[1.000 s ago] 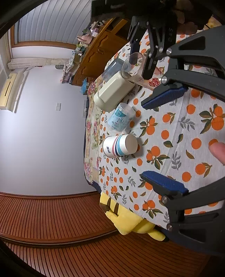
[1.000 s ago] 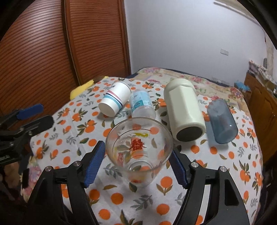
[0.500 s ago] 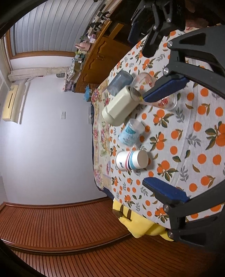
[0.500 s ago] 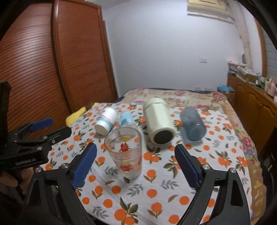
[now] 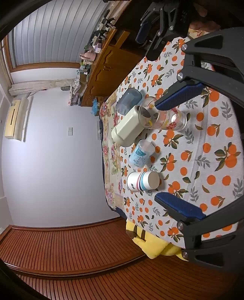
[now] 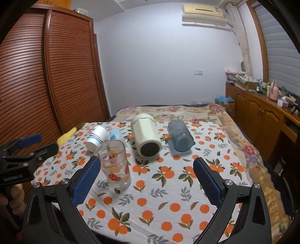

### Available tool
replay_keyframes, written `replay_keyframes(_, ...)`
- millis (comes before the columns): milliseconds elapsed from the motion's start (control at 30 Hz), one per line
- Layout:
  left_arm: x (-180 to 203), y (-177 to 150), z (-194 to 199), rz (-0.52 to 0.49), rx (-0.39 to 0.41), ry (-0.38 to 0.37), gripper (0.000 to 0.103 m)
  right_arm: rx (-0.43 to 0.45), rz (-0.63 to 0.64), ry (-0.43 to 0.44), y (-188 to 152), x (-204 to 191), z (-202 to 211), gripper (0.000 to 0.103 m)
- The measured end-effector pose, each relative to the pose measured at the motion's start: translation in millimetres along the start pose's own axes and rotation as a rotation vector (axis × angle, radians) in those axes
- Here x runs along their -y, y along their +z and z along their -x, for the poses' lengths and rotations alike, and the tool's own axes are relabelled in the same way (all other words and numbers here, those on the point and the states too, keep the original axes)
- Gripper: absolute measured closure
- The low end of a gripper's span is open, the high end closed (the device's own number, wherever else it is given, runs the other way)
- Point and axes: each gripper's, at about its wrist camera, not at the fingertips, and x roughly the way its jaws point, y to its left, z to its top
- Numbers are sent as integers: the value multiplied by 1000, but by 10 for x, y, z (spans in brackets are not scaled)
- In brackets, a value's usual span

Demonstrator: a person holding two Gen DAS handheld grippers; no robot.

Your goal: Flip cup upright

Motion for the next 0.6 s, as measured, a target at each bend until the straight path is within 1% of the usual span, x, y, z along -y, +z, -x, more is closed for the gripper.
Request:
replay_keyframes(300,-33,-84,16,7,-13,5,13,12,3,-13,-35,5,32,3)
replay_keyframes(600,-28,-90,13,6,-14,5,13,15,2,-17,-38,2,35,3)
